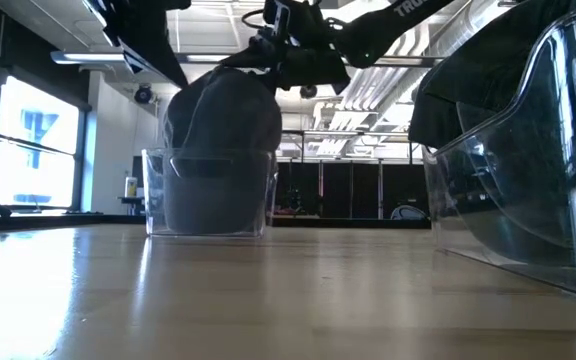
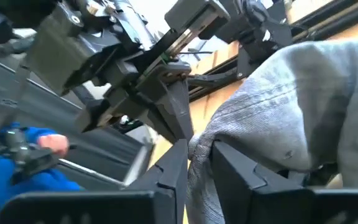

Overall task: Pick & Place hat
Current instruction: Put the light gray cap into the top transparent bin

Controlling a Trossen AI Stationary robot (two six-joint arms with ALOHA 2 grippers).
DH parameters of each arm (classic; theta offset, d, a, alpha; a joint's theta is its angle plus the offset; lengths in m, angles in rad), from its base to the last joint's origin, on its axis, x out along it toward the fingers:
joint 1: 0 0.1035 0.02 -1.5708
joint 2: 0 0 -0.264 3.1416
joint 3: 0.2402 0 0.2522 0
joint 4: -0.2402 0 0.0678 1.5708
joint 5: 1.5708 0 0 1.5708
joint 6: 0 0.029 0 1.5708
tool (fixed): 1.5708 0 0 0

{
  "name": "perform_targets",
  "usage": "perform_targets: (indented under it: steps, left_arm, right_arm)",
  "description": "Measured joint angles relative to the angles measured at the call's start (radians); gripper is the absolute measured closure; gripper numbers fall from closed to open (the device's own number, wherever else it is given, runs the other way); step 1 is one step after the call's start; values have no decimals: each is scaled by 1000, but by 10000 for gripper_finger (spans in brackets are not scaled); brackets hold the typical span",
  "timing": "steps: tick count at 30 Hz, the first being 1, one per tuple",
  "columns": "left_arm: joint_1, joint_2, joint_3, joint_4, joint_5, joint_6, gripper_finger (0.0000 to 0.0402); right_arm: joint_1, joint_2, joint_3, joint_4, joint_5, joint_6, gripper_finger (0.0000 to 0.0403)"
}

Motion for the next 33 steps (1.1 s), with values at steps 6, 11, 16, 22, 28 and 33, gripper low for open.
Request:
perform_targets:
  steps: [6, 11, 16, 22, 28, 33]
  left_arm:
    - [2, 2, 0, 2, -5, -35, 401]
    - [2, -2, 0, 0, 5, -51, 401]
    - [2, -6, 0, 2, 43, -68, 401]
    - [2, -29, 0, 12, 85, -69, 401]
    - [2, -38, 2, 14, 80, -69, 401]
    - [2, -38, 2, 7, 84, -69, 401]
  right_arm:
    - [41, 0, 0, -4, 84, -114, 319]
    - [74, 0, 0, -10, 189, -216, 248]
    - [96, -38, 0, -82, 260, -315, 199]
    - [94, -122, 0, -211, 308, -379, 193]
    - [54, -167, 0, -223, 364, -367, 192]
    - [-8, -167, 0, -233, 529, -247, 192]
